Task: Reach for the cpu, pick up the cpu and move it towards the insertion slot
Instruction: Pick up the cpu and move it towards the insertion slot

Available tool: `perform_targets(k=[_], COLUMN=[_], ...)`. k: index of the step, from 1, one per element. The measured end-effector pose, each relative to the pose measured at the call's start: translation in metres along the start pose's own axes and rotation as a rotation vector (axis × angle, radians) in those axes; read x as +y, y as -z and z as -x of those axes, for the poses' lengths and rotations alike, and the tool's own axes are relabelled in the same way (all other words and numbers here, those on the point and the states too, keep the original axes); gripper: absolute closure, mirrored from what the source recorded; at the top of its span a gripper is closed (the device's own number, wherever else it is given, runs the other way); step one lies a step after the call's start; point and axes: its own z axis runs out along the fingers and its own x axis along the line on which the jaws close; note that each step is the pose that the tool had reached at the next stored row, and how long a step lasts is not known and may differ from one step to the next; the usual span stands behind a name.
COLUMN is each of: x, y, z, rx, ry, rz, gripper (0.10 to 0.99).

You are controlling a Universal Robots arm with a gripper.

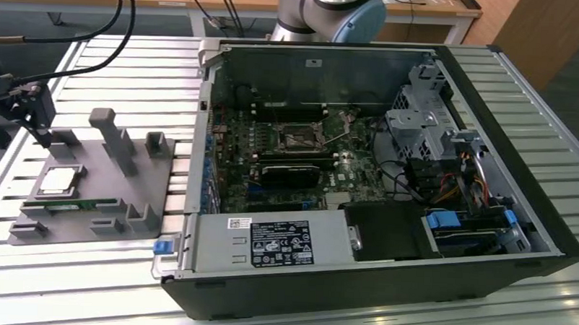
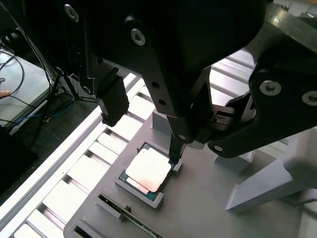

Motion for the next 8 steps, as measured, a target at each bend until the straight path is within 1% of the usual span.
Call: perform_targets(k=[8], x=[-0.0006], y=[-0.0076], z=[0.0], rx=[0.0006], ry=[0.0], rz=[0.0], gripper=[0.482])
